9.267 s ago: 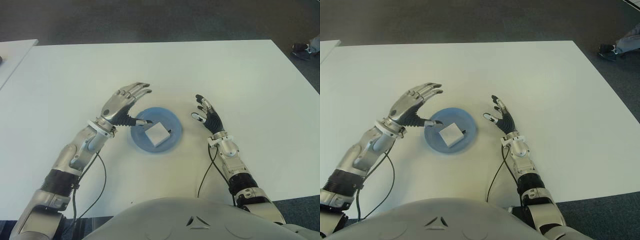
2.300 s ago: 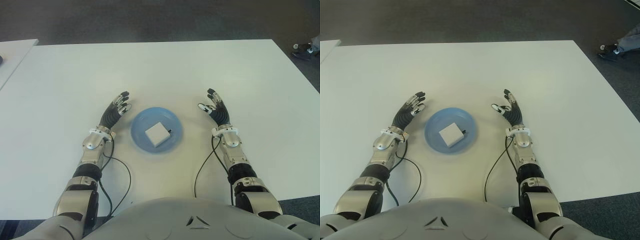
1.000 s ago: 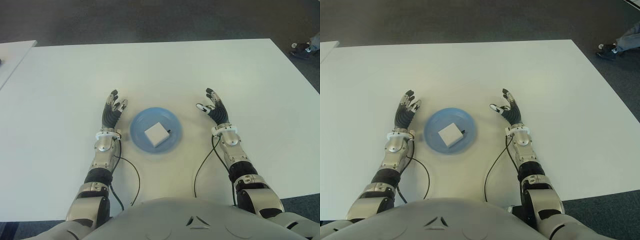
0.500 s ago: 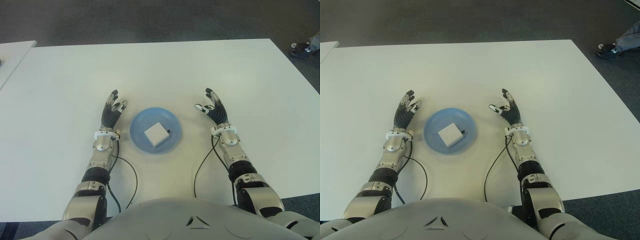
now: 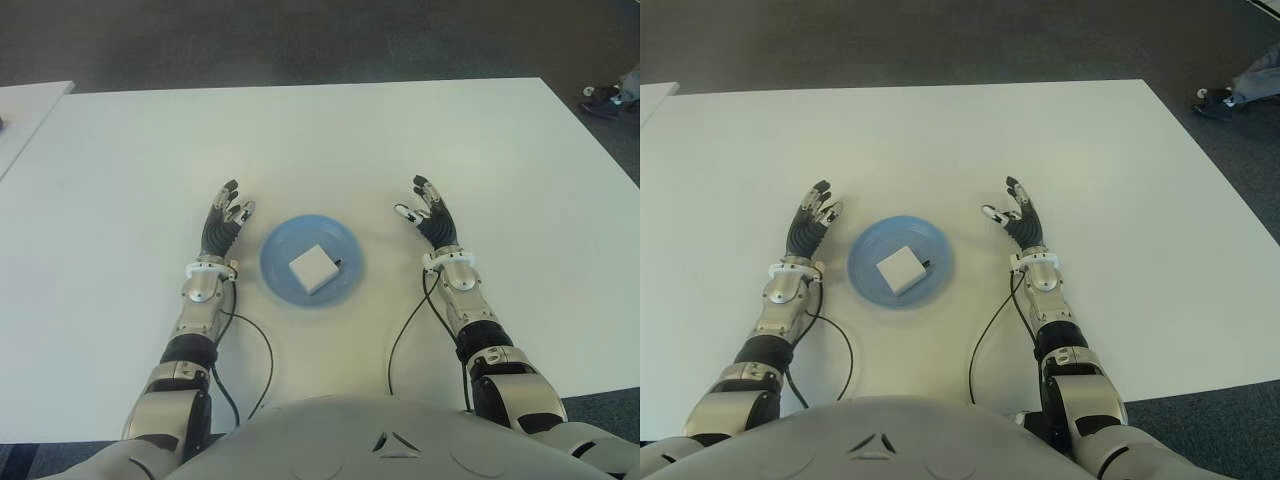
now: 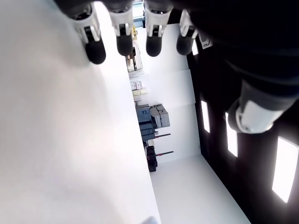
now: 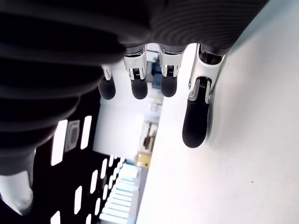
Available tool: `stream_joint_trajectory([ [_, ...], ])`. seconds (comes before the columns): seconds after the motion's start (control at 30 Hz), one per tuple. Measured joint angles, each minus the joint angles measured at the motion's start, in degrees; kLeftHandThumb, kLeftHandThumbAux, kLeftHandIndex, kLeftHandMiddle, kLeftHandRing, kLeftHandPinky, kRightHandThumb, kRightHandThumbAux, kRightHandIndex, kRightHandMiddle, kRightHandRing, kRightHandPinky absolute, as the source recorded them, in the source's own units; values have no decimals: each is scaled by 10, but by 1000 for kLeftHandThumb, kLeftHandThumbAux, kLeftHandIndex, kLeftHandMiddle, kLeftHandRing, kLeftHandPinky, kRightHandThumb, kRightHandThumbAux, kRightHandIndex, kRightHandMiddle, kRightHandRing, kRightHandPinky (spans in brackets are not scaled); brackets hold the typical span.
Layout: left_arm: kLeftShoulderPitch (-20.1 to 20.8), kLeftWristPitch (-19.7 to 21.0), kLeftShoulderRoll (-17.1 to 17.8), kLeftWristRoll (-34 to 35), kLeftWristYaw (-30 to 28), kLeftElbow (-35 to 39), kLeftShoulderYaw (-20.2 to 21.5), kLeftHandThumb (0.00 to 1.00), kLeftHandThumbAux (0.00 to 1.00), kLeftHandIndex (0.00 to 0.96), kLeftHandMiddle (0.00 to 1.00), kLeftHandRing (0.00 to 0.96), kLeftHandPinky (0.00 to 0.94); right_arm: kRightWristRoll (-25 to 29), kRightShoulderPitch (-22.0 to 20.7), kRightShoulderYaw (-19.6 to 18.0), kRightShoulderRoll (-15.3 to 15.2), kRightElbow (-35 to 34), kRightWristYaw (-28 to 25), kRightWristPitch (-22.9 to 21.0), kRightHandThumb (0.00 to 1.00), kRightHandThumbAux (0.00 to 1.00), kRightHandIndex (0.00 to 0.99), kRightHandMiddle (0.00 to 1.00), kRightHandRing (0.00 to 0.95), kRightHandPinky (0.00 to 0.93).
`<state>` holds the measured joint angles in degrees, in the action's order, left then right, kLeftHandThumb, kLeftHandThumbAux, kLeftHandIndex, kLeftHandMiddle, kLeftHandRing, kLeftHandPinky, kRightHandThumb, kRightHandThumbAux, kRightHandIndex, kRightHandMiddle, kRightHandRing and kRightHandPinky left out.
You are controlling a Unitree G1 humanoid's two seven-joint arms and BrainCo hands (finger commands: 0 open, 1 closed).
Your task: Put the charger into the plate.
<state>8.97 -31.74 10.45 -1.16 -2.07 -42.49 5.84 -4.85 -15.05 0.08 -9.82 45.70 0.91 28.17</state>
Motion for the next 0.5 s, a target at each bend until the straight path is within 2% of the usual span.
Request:
stream_joint_trajectory([
  [0.07, 2, -1, 0, 0, -4, -2, 0, 26, 526, 0, 0, 0, 6, -6, 0, 2, -1, 1, 6, 3, 84, 503, 0, 0, 0, 0],
  [0.2, 2, -2, 1, 0, -8, -3, 0, 19, 539, 0, 0, 0, 4, -11, 0, 6, -2, 3, 8, 9, 99, 518, 0, 0, 1, 63],
  [0.23, 2, -2, 1, 0, -8, -3, 0, 16, 541, 0, 0, 0, 3, -11, 1, 6, -1, 3, 6, 10, 108, 532, 0, 37, 68, 108],
  [0.27, 2, -2, 1, 0, -8, -3, 0, 14, 542, 0, 0, 0, 3, -7, 1, 6, -1, 3, 2, 14, 112, 537, 0, 50, 92, 124],
  [0.3, 2, -2, 1, 0, -8, -3, 0, 12, 543, 0, 0, 0, 3, -3, 2, 5, -1, 3, -4, 16, 118, 555, 0, 119, 164, 164],
  [0.37, 2, -2, 1, 0, -8, -3, -1, 8, 542, 0, 0, 0, 2, 6, 3, 2, -1, 5, -19, 22, 117, 579, 0, 201, 242, 220],
  [0.43, 2, -2, 1, 0, -8, -3, -1, 3, 540, 0, 0, 0, 1, 11, 3, -2, 0, 8, -30, 29, 111, 599, 2, 263, 301, 266],
  [0.5, 2, -2, 1, 0, -8, -3, -1, 1, 535, 0, 0, 0, 0, 12, 3, -3, 0, 11, -35, 36, 105, 606, 11, 281, 310, 251],
])
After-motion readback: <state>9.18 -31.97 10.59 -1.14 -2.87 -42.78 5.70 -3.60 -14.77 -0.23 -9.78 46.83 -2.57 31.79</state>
